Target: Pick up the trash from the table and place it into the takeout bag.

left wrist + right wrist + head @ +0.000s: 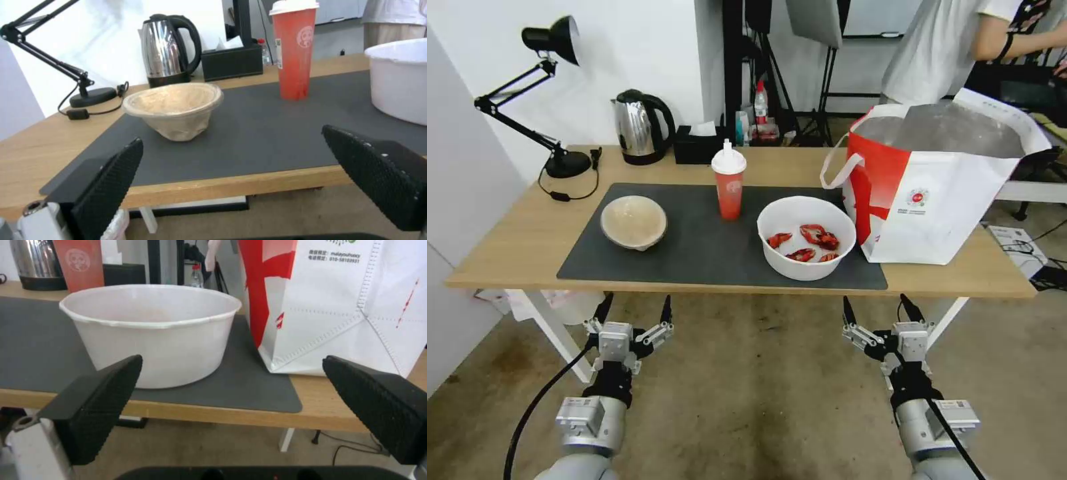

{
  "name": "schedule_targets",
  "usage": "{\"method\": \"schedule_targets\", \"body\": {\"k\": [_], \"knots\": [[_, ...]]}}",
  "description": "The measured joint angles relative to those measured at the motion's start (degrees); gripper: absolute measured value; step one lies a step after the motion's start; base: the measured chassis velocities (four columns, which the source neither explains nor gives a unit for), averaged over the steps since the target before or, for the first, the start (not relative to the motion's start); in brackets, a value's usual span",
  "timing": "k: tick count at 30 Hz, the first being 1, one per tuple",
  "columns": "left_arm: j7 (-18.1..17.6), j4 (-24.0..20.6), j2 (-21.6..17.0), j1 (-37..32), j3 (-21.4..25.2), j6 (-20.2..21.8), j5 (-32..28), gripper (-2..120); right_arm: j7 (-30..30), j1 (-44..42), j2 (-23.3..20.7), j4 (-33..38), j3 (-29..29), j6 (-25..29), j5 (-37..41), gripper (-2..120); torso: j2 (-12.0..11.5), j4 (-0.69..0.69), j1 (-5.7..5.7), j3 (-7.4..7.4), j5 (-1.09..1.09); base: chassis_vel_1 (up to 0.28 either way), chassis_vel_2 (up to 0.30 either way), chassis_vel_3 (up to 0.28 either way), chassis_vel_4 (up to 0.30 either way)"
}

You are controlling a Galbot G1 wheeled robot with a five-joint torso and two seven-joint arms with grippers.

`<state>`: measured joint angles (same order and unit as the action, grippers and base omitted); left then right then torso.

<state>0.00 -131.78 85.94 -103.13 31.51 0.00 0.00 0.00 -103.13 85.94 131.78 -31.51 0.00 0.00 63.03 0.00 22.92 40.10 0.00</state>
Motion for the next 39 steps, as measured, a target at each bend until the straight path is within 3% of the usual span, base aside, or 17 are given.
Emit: {"method": "schedule_targets", "body": {"k": [21,24,30,33,36,39], "knots": [[-0.43,0.39,-0.03,0.58,-0.18,-0.31,0.02,100,0.09,0.06,-0.08,0.0,0.02,0.02,-0.01,100,0.0,0.0,0.0,0.0,0.01,0.0,0.0,0.0,0.0],[-2.76,2.27,-0.25,3.36,-1.19,-2.13,0.34,100,1.58,1.1,-1.22,-0.29,0.41,0.74,0.05,100,0.0,-0.02,-0.01,0.0,0.0,0.0,0.0,0.0,0.0],[-10.83,8.88,-0.99,13.91,-4.64,-8.55,1.54,100,12.88,8.96,-9.64,-3.07,2.94,6.76,1.16,100,-0.01,0.01,0.02,0.01,-0.03,0.0,0.0,0.0,0.0],[-11.83,9.69,-1.15,15.39,-5.03,-9.89,1.68,100,12.95,9.39,-9.74,-4.04,3.31,8.77,0.61,100,-0.02,0.01,0.03,0.01,0.05,0.0,0.0,0.0,0.0],[-16.65,13.59,-1.78,20.94,-7.11,-15.62,2.46,100,12.25,9.55,-9.2,-4.78,3.55,10.24,-0.48,100,-0.02,0.0,0.01,0.01,0.01,0.0,0.0,0.0,0.0],[-18.19,15.48,-2.03,23.47,-8.33,-19.02,2.76,100,11.79,9.55,-9.12,-4.92,3.52,10.48,-0.95,100,-0.02,-0.04,0.02,0.01,0.01,0.0,0.0,0.0,0.0]]}}
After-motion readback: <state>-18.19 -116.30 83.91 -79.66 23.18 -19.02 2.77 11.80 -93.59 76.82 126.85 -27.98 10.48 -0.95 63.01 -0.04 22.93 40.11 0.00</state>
